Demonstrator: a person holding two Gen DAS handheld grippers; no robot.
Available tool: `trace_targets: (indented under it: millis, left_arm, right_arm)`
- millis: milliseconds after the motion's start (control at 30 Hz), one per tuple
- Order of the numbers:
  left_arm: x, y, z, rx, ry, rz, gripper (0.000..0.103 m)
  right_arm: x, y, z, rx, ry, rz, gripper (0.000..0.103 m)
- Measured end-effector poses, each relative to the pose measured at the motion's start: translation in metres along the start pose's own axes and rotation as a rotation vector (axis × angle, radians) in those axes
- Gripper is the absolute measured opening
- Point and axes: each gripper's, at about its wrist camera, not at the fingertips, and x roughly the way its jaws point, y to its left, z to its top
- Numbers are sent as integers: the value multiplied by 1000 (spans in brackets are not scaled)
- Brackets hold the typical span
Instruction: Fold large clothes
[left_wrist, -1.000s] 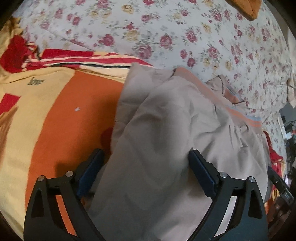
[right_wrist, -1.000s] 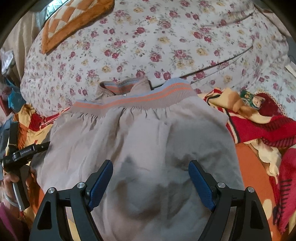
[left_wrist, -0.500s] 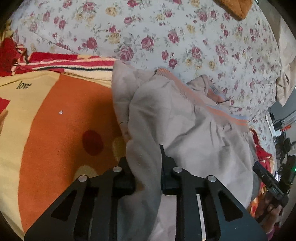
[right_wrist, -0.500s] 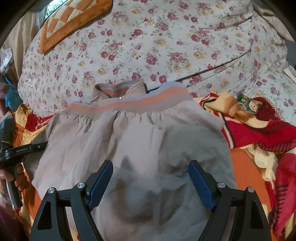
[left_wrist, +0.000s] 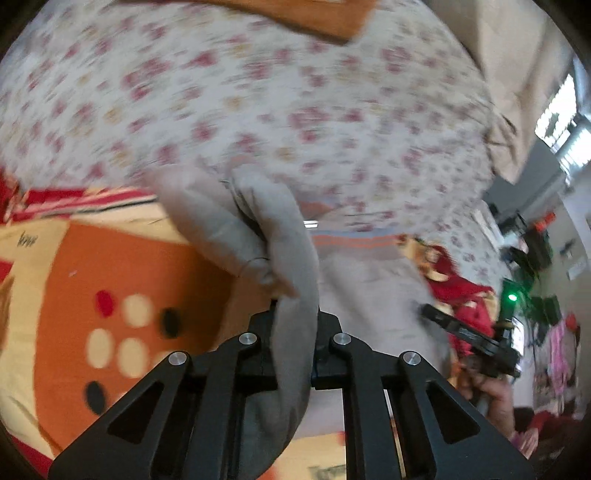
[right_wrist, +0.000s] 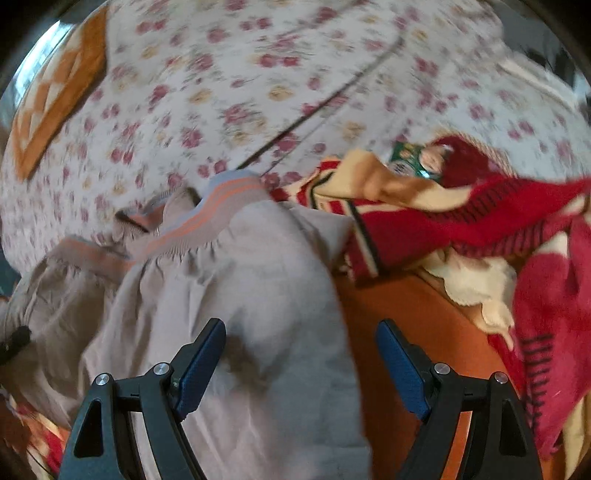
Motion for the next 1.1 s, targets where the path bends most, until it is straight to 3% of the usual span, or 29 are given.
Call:
trace_targets:
  millis: [133, 267, 400, 500, 533, 567, 633, 667, 800, 900, 967, 1100]
  left_arm:
    - [23, -69, 3, 95, 31, -56, 8]
    - [77, -130, -10, 182, 108, -91, 8]
    - [140, -149, -36, 160, 228, -151, 8]
    - [153, -147, -46, 121, 235, -170, 11]
    - [148, -148, -47, 132, 229, -182, 18]
    - [142, -150, -47, 143, 231, -197, 33]
    - [124, -152, -46, 156, 243, -243, 52]
    - [108, -151, -45, 170, 225, -253, 54]
    - [56, -140, -50, 266, 129, -170, 54]
    - [40, -126, -60, 297, 52, 15, 54]
    - [49, -118, -67, 286, 56, 90, 54]
    - [85, -108, -83, 211, 127, 93, 54]
  right_arm:
    - [-14, -15, 8, 64, -28, 23, 81]
    - [-24, -26, 15, 91, -47, 32, 82]
    - [-21, -39, 19, 121, -46, -21, 82]
    - [-17, -48, 21, 172, -22, 3, 82]
    - [-17, -50, 22, 180, -20, 15, 82]
    - [-19, -50, 23, 183, -23, 24, 82]
    - [-24, -48, 23, 176, -41, 33, 82]
    - [-27, -48, 23, 174, -49, 41, 82]
    - [-37, -45, 23, 197, -78, 115, 82]
    - [-46, -39, 23, 191, -98, 184, 82]
    - [-49, -32, 21, 170, -101, 230, 82]
    - [-43, -14, 17, 111, -71, 261, 82]
